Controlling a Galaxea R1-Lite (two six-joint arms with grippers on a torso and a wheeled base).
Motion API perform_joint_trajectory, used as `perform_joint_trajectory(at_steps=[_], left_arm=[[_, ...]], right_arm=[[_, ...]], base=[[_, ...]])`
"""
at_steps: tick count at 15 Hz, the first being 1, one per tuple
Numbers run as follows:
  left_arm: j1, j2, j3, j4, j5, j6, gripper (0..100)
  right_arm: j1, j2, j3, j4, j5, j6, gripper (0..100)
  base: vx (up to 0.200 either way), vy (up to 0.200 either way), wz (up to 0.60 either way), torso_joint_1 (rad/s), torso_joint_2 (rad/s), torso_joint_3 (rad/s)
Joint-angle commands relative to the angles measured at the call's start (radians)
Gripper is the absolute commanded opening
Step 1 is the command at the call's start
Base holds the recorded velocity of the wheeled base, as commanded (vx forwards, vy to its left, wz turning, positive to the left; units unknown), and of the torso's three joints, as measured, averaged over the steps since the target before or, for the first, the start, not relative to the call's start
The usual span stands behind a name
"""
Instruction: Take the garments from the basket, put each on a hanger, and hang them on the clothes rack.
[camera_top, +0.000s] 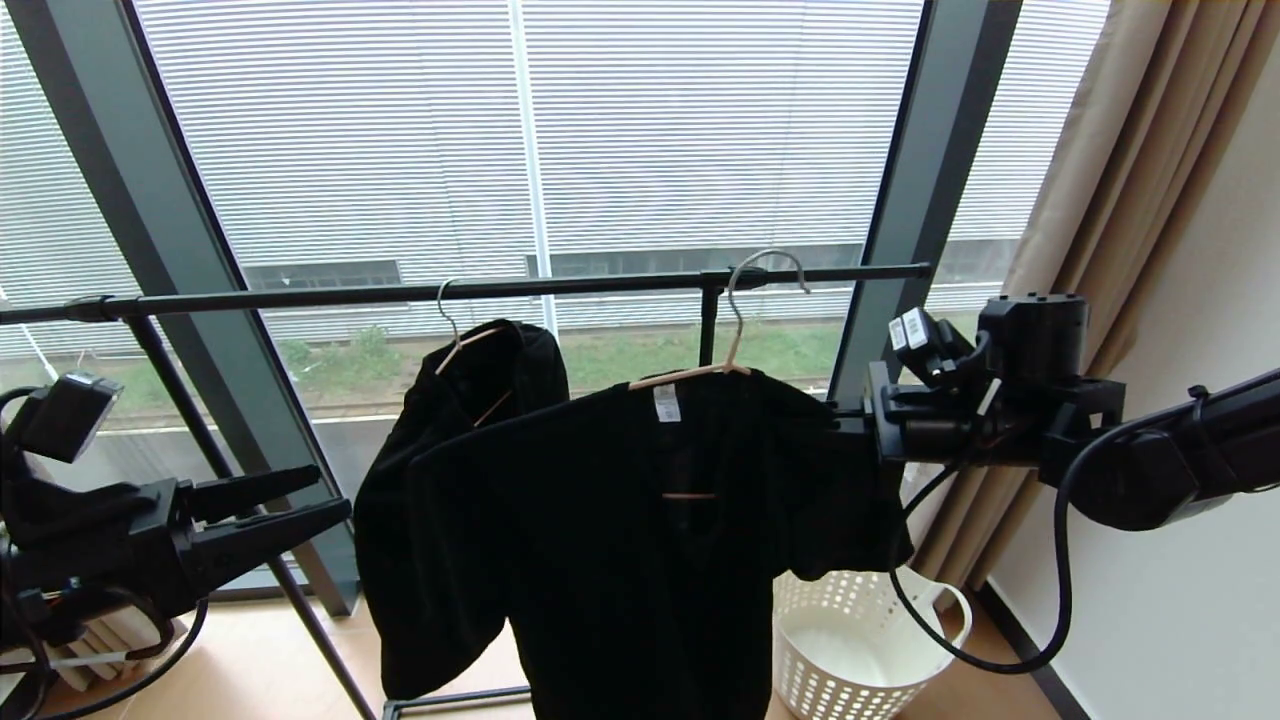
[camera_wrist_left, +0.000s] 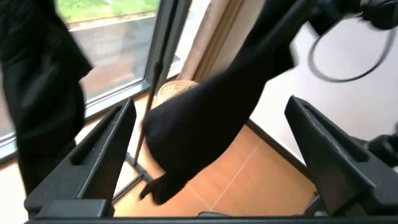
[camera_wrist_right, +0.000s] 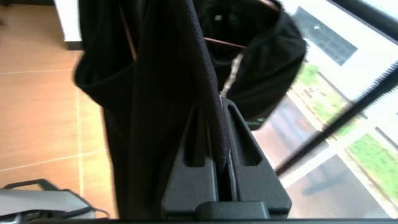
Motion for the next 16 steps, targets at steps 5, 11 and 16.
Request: perform_joint_trajectory(at_steps=[5,11,16], left_arm=[[-0.251,-0.119,-0.534,0.66,0.187,0.05,100],[-0.527,0.03,-0.577,0.757,0.486,0.504,100],[-0.557,0.114,-0.578,0.755,0.488,0.619,100]], right_arm=[[0.094,0.061,0.015,0.002,-0.073,-0.002,0],[0.128,0.055,0.028,0.004,-0.116,-0.002,0],[0.13,0.041,0.038,0.004,-0.116,-0.003,0]], base=[[0.0,0.0,0.0,0.0,0.0,0.0],[0.0,0.0,0.0,0.0,0.0,0.0],[0.0,0.0,0.0,0.0,0.0,0.0]])
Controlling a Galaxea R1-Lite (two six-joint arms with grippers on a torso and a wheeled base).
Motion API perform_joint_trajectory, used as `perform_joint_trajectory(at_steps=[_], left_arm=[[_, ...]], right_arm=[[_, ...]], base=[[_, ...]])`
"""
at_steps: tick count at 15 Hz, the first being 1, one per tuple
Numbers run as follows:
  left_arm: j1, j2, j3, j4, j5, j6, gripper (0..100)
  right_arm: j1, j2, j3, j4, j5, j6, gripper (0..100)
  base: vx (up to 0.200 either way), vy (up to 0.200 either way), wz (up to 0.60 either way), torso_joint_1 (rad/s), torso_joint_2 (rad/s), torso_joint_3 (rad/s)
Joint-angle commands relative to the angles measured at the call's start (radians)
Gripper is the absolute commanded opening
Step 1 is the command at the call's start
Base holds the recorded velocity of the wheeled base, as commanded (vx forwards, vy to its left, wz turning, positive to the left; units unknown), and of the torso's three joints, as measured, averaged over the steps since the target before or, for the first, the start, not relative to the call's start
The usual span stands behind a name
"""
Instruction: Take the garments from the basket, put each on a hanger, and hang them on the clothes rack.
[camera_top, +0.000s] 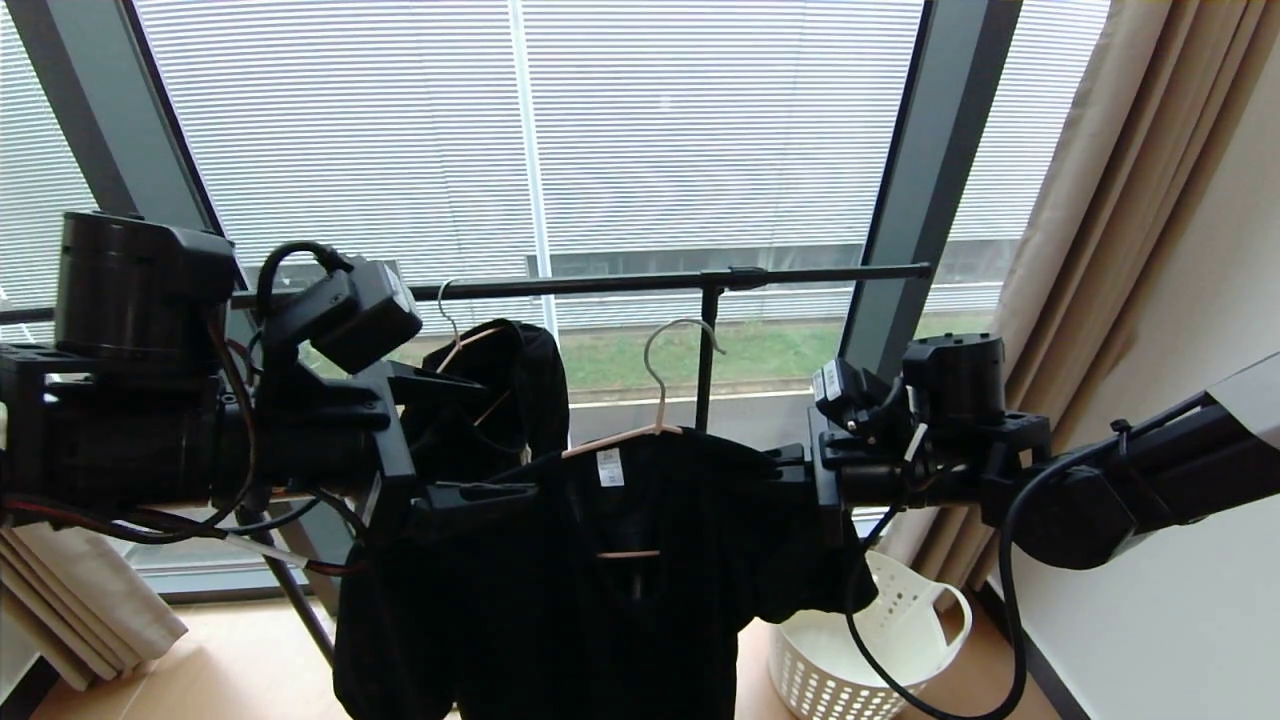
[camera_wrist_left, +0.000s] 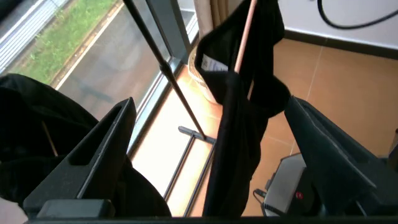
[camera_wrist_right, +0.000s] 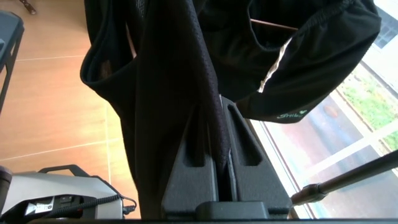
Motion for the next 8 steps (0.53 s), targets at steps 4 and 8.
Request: perform_joint_trajectory(at_steps=[4,8], left_arm=[[-0.006,0.071,0.003,-0.003,-0.002,0.009,100],[-0.009,0.113,0.003,-0.004,-0.008,0.009,100]], right_arm=[[0.004,-0.016,0.01,-0.001,0.001,-0.001,0],[0.008,-0.025,0.017,-0.001,0.001,-0.002,0]], base=[[0.0,0.0,0.0,0.0,0.0,0.0],[0.0,0.0,0.0,0.0,0.0,0.0]])
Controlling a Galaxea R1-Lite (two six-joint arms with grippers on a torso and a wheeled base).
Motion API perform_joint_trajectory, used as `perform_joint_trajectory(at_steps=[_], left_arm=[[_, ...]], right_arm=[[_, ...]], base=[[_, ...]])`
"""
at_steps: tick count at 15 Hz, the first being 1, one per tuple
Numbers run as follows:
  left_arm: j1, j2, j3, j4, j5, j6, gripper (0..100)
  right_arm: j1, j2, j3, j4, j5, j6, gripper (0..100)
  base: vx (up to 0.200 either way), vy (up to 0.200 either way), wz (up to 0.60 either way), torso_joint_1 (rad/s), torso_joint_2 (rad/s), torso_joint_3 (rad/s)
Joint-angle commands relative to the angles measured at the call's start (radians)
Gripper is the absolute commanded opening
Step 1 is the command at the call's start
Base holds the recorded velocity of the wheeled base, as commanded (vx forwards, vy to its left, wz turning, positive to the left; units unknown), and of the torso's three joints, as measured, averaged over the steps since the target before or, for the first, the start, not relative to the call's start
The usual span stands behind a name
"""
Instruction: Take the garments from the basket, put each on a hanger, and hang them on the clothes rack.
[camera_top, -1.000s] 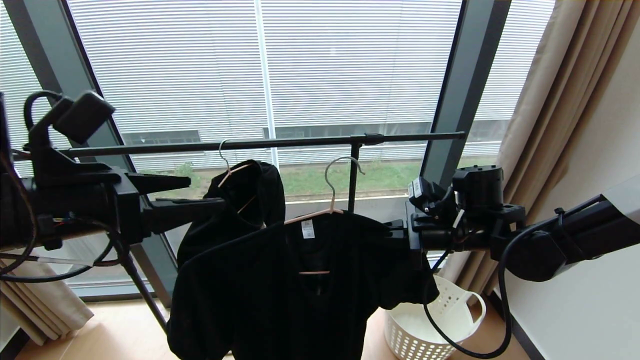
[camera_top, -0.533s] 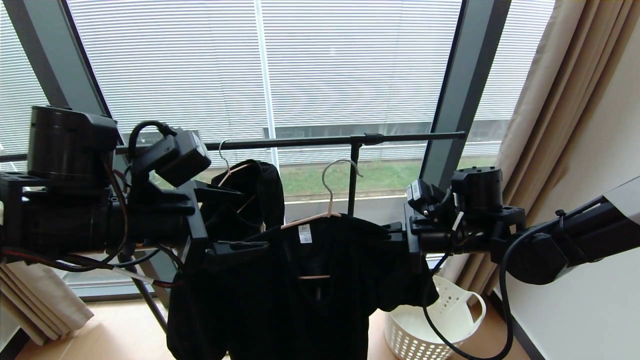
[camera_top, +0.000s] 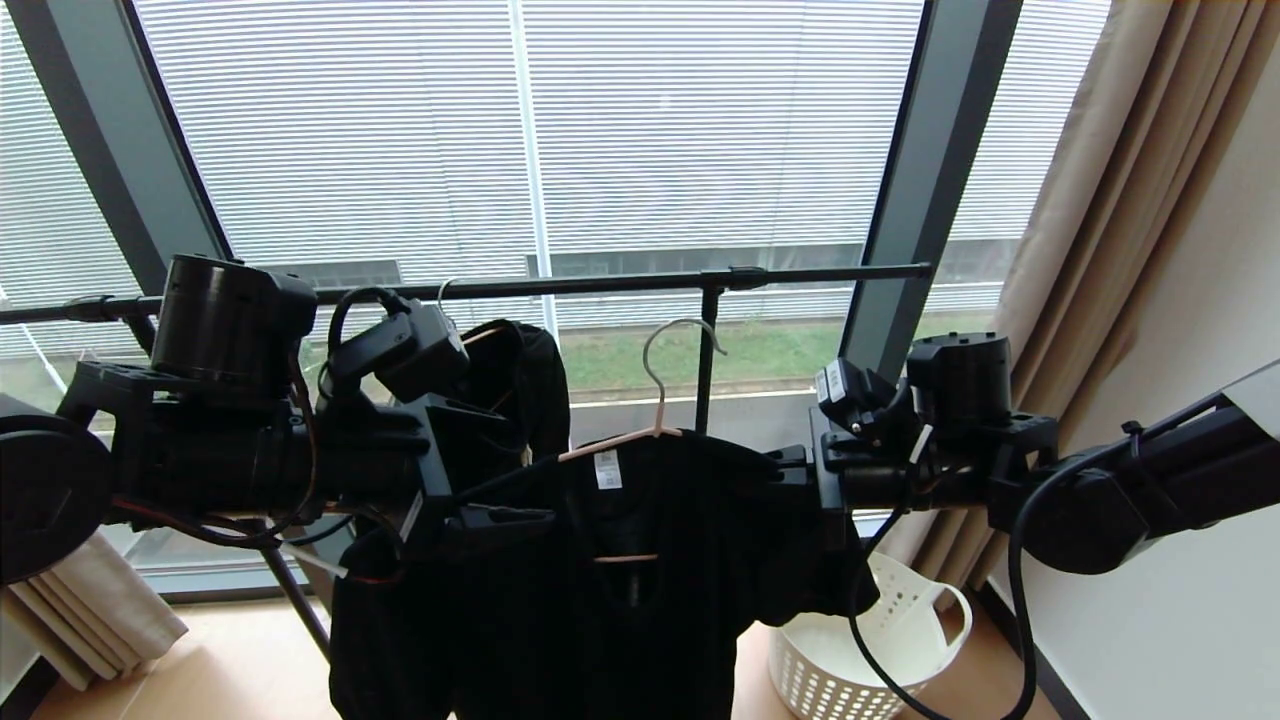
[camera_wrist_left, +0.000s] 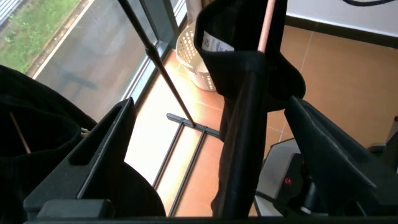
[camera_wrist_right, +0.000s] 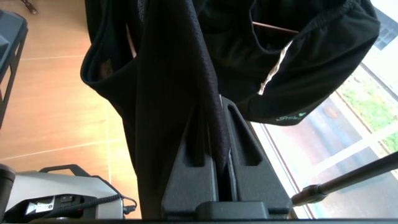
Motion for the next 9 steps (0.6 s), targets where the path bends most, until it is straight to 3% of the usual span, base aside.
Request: perform_joint_trajectory(at_steps=[1,6,7,9], left_arm=[[-0.012,0.024,0.0,-0.001,-0.001,0.0,100],[-0.022,0.048,0.008,-0.004,-0.001,0.0,100],[-0.022,0.048,0.015,-0.004,-0.003,0.002,0],[-0.022,0.047,0.029,-0.015,-0.003,0.002,0]], right_arm=[[0.001,-0.006,0.003,0.0,0.001,0.0,0],[0.001,-0.012,0.012,-0.004,0.001,-0.022,0],[0.001,-0.013,0.012,-0.004,0.001,-0.022,0],[0.001,-0.013,0.012,-0.004,0.001,-0.022,0]], base=[[0.0,0.0,0.0,0.0,0.0,0.0],[0.0,0.0,0.0,0.0,0.0,0.0],[0.0,0.0,0.0,0.0,0.0,0.0],[0.0,0.0,0.0,0.0,0.0,0.0]])
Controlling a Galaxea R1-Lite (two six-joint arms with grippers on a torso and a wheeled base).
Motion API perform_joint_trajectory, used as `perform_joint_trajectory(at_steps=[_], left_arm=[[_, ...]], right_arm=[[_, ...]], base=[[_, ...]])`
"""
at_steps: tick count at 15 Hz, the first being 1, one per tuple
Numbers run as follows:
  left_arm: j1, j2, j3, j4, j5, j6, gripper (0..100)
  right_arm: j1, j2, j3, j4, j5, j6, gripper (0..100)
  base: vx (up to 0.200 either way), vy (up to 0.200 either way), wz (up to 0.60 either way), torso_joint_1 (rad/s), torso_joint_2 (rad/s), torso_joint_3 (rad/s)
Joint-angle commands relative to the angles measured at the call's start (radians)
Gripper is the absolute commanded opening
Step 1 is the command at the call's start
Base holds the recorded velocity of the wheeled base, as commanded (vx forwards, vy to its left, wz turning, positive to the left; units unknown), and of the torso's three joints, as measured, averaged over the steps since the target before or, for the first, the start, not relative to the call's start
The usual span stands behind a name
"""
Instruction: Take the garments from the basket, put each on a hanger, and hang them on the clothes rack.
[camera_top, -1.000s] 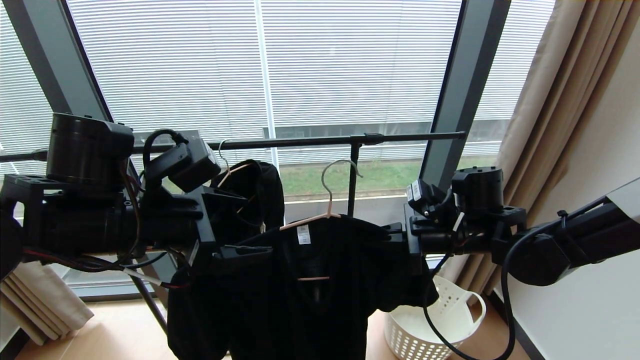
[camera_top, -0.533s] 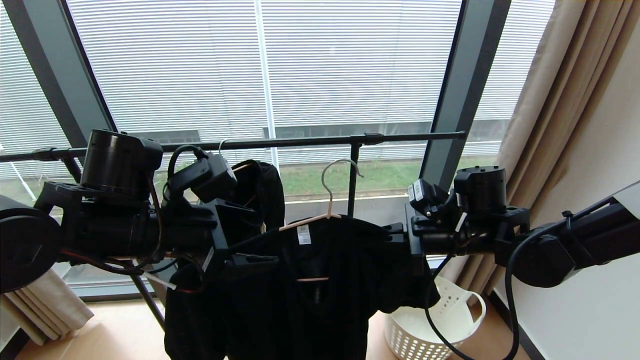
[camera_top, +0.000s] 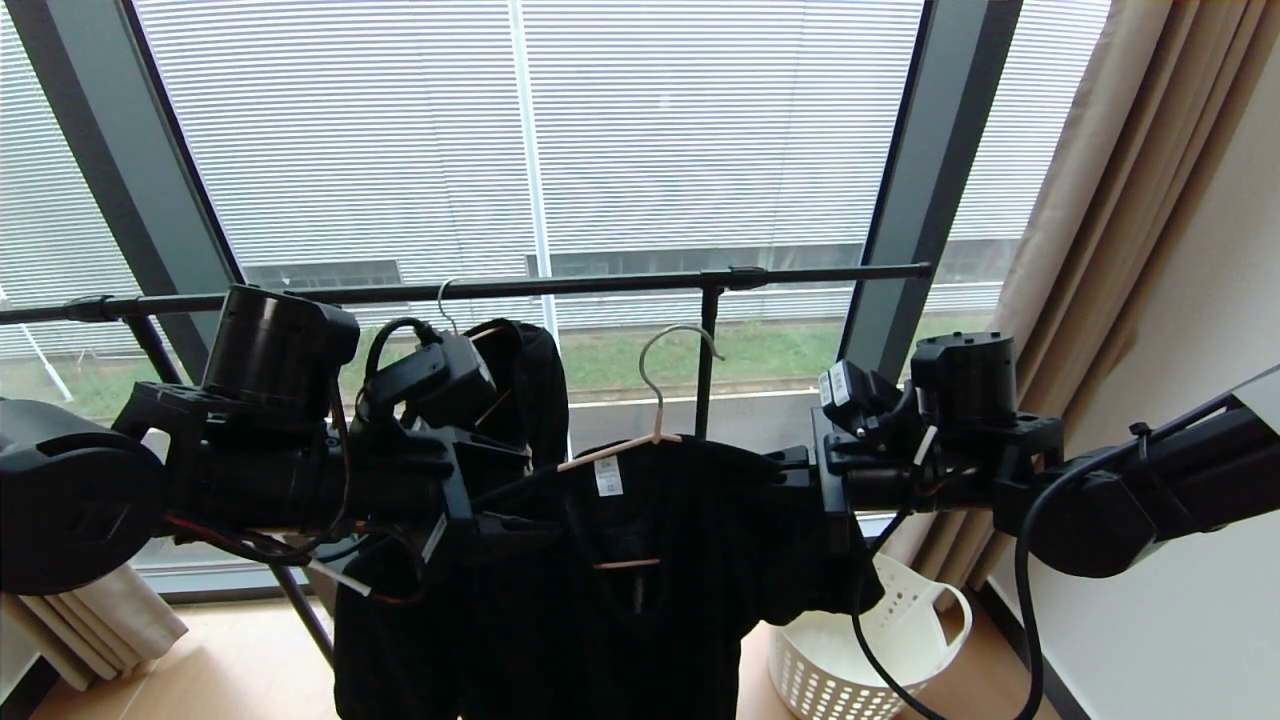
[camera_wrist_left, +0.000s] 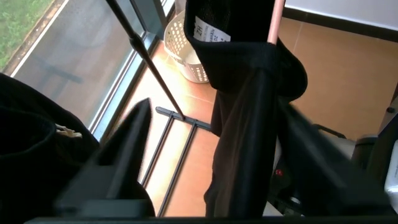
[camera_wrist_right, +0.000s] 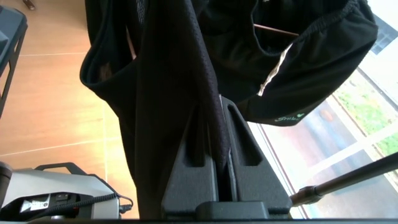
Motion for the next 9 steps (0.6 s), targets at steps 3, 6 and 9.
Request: perform_joint_trajectory(at_steps=[3,6,9], left_arm=[[0.002,0.0,0.023,-0.02,-0.002,0.0,0],[0.003,0.0,0.054,-0.078,-0.002,-0.003,0],[0.003,0.0,0.054,-0.08,-0.002,-0.003,0]], right_arm=[[-0.002,-0.001,-0.001,-0.003,0.001,0.0,0],[-0.002,0.0,0.001,-0.007,0.001,-0.002,0],[-0.003,0.002,0.001,-0.007,0.001,-0.002,0]], base=[[0.0,0.0,0.0,0.0,0.0,0.0],[0.0,0.0,0.0,0.0,0.0,0.0],[0.0,0.0,0.0,0.0,0.0,0.0]])
